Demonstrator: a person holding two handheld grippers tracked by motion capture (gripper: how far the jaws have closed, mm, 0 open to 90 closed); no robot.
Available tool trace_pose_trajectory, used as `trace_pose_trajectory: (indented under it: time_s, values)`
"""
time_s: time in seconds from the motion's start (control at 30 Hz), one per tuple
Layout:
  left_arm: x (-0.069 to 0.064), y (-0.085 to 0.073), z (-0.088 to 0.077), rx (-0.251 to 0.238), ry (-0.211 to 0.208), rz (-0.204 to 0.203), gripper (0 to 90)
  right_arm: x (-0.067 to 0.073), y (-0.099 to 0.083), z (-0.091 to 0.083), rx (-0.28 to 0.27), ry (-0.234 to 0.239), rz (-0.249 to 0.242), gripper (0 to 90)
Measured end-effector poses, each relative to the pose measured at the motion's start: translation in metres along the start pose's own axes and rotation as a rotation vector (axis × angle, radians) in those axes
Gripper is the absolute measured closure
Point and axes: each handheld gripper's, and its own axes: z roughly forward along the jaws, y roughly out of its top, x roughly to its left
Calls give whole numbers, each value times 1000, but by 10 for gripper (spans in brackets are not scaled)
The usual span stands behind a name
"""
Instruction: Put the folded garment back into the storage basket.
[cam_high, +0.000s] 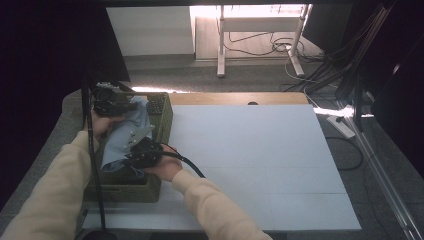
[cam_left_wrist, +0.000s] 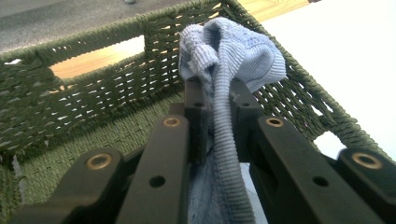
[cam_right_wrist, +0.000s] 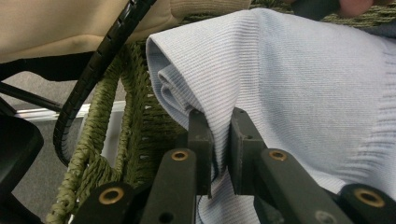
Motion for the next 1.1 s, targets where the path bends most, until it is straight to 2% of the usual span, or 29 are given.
trace_pose_trajectory:
  time_s: [0.1, 0.37, 0.5, 0.53, 0.57, 0.6, 0.63, 0.7, 0.83, 1.07, 1.1]
  values:
    - [1, -1, 3, 6, -3, -9, 800, -1, 0, 1, -3, -3, 9, 809]
    - [0, -2, 10, 26, 3, -19, 796, 0, 3, 4, 56, -19, 0, 809]
    - [1, -2, 9, 20, 6, -20, 772, 0, 3, 4, 55, -20, 4, 805]
    - [1, -1, 10, 13, 17, -16, 692, 0, 3, 4, 50, -22, 6, 790]
    - [1, 0, 11, 15, 33, -27, 497, 0, 2, 5, 38, -29, 10, 729]
    - [2, 0, 12, 29, 28, -41, 306, 0, 2, 6, 31, -31, 28, 630]
    - [3, 1, 13, 52, 15, -55, 216, -1, 3, 6, 27, -32, 38, 595]
    - [2, 1, 13, 65, 24, -56, 137, -1, 2, 3, 24, -55, 40, 478]
    - [4, 1, 9, 41, 29, -70, 144, -3, -1, -7, -20, -72, 58, 441]
    - [-1, 0, 0, 19, 15, -45, 194, -12, -7, -30, -77, -66, 91, 441]
    - [-4, 0, -2, 18, 11, -31, 194, -14, -10, -37, -90, -71, 98, 442]
